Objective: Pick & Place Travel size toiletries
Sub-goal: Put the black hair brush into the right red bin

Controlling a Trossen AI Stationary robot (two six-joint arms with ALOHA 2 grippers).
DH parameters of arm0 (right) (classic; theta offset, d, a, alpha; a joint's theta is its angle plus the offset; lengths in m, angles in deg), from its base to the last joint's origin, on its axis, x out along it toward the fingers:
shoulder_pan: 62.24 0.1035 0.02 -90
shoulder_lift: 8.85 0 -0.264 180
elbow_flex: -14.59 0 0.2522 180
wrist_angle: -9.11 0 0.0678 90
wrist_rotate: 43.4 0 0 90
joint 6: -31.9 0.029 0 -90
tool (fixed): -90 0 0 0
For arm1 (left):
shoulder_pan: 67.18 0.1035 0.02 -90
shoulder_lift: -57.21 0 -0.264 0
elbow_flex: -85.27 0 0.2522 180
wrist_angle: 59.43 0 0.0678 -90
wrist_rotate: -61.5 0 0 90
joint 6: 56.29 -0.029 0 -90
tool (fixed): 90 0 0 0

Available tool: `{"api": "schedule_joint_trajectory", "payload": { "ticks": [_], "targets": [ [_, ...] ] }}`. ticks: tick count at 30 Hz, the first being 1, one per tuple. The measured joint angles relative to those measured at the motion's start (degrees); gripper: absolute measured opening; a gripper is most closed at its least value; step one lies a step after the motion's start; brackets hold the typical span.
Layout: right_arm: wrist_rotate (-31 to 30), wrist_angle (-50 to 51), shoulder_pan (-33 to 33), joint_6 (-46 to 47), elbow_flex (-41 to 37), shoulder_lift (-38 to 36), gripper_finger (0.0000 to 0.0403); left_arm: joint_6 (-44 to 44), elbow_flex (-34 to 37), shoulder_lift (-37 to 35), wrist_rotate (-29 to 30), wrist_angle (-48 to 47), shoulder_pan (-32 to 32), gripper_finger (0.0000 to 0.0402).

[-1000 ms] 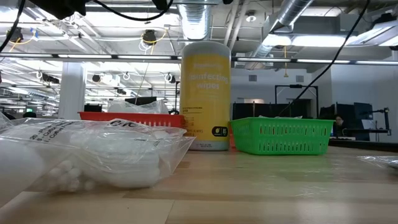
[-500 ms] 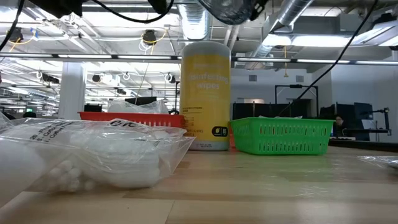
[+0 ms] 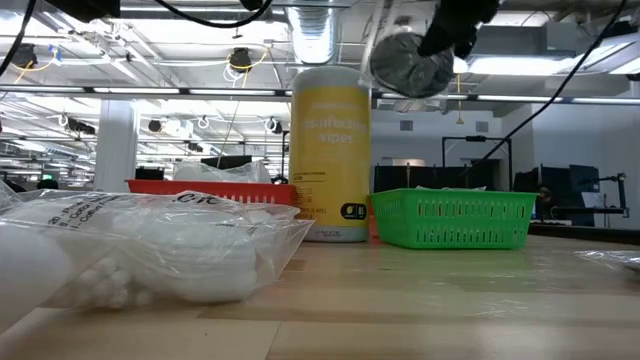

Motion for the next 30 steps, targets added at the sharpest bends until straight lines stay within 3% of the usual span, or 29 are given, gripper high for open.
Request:
{"api": "schedule_joint_trajectory", "payload": {
  "ticks": [19, 30],
  "targets": [
    [0.0, 6.4, -13.4, 12.0, -3.1, 0.5, 0.0000, 0.1, 0.0, 0.0, 0.2, -0.2, -2.5, 0.0076],
    [3.5, -2.5, -18.7, 11.3, -8.9, 1.4, 0.0000, 0.0, 0.0, 0.0, 0.1, -0.2, -2.6, 0.0076]
  ]
}}
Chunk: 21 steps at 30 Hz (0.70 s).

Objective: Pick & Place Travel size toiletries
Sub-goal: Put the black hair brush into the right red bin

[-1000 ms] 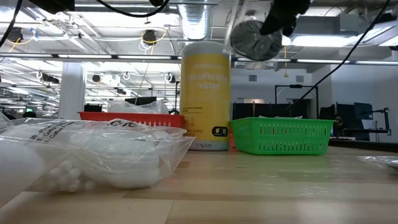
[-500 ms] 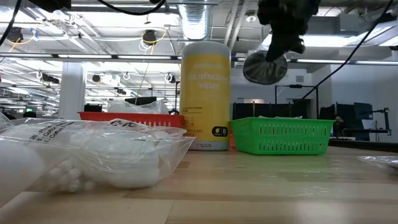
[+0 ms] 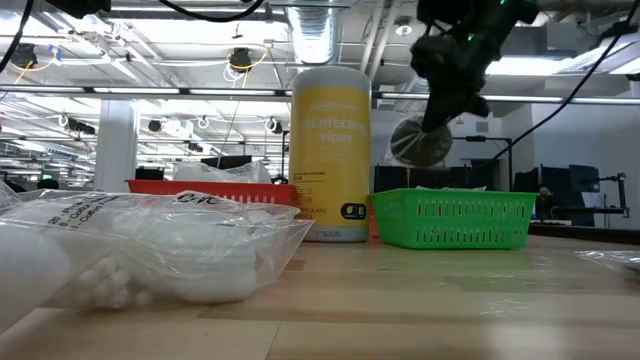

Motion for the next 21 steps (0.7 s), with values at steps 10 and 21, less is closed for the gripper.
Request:
{"api": "schedule_joint_trajectory", "payload": {
  "ticks": [10, 21],
  "targets": [
    [4.7, -10.7, -2.5, -0.4, -6.8, 0.1, 0.0000, 0.0, 0.0, 0.0, 0.0, -0.3, 0.0, 0.0076],
    [5.9, -19.3, -3.1, 1.1, -12.5, 0.1, 0.0000, -0.1, 0.0, 0.0, 0.0, -0.4, 0.0, 0.0076]
  ]
}}
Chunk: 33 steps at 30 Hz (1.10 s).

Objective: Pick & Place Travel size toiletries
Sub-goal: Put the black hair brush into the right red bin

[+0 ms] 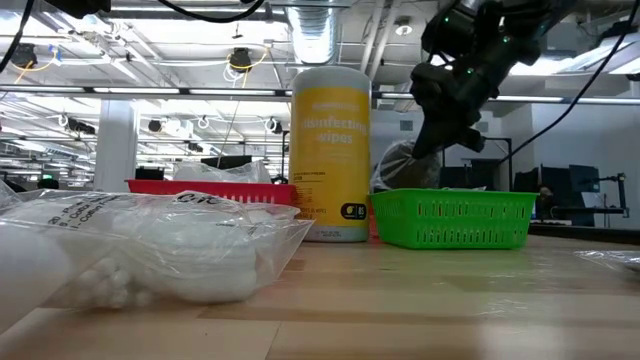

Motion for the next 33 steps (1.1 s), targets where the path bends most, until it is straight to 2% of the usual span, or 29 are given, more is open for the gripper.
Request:
{"api": "schedule_joint_trajectory", "payload": {
  "ticks": [6, 16, 25, 33],
  "targets": [
    [0.0, -3.2, -0.1, 0.5, -2.7, 0.0, 0.0000, 0.0, 0.0, 0.0, 0.0, 0.0, 0.0, 0.0076],
    [-0.1, -4.0, -0.1, 0.7, -2.7, 0.2, 0.0001, 0.0, 0.0, 0.0, 0.0, 0.0, 0.0, 0.0076],
    [-0.1, -6.9, -0.2, -0.2, -2.8, 6.7, 0.0004, 0.0, 0.0, 0.0, 0.0, -0.2, 0.0, 0.0076],
    [-0.1, -8.1, -1.1, -0.5, -2.7, 8.4, 0.0059, 0.0, 0.0, 0.0, 0.0, -0.4, 0.0, 0.0076]
  ]
}}
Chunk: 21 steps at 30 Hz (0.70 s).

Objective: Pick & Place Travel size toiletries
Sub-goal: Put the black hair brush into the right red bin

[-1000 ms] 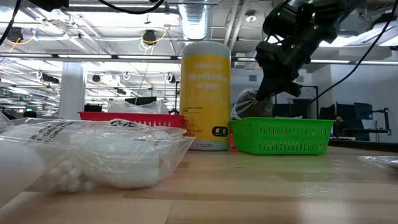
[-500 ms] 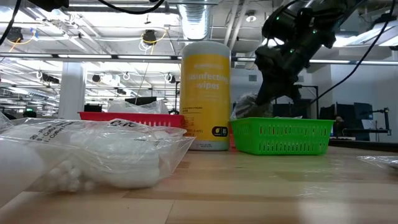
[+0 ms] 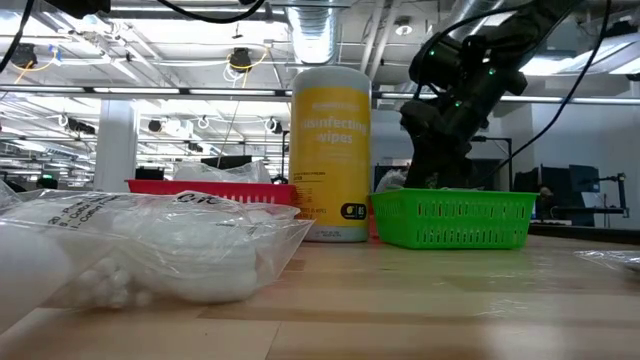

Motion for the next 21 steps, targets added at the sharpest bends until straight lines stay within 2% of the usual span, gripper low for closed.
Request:
{"api": "schedule_joint_trajectory", "payload": {
  "ticks": [12, 21],
  "targets": [
    [0.0, 0.1, -0.1, -1.7, 0.0, -0.5, 0.0142, 0.0, 0.0, 0.0, 0.0, -0.2, 0.0, 0.0076],
    [0.0, 8.9, -1.3, -3.2, 4.7, -0.5, 0.0175, 0.0, 0.0, 0.0, 0.0, -0.3, 0.0, 0.0076]
  ]
}}
